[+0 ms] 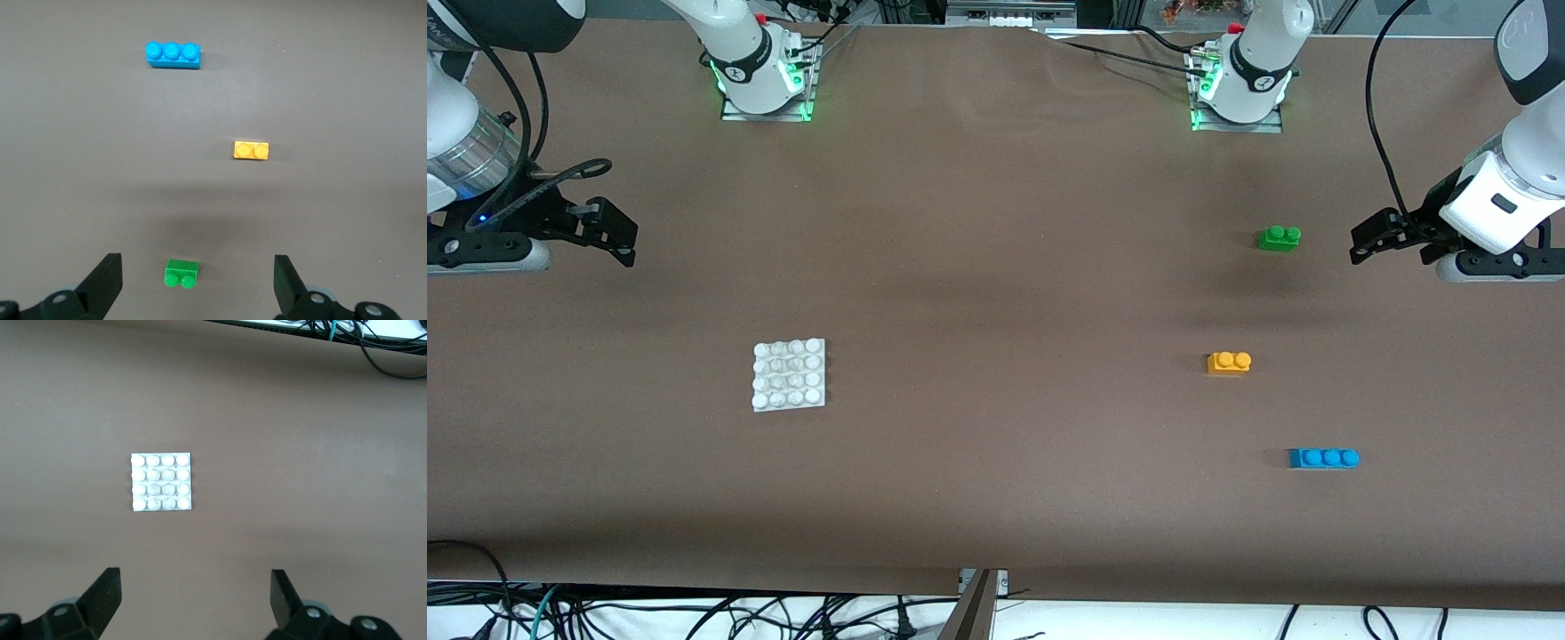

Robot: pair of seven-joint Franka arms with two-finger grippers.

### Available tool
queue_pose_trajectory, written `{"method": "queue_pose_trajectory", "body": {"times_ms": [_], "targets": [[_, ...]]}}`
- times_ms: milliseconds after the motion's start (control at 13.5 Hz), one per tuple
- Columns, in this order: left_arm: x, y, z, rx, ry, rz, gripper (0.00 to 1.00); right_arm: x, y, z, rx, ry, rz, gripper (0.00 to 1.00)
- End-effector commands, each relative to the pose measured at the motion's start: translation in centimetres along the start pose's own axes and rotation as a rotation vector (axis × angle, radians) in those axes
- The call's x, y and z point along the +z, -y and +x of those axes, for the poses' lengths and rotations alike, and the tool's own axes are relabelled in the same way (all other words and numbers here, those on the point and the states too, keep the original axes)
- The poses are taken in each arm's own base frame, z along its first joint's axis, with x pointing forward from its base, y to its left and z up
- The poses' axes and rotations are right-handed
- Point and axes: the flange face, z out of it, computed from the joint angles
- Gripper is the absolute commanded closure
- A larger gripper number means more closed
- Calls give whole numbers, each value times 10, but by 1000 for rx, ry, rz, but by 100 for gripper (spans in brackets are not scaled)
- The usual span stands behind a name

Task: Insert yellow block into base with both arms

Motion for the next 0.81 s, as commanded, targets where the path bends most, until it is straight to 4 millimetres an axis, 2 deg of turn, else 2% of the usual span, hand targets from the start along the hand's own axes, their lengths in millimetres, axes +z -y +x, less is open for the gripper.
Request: {"method": "queue_pose_trajectory", "body": {"times_ms": [0,738], "targets": [[-10,2,-3,10,-1,27,0,1,1,-4,6,-6,-12,1],[-10,3,-3,9,-2,27,0,-1,1,-1,4,-11,-6,1]]}}
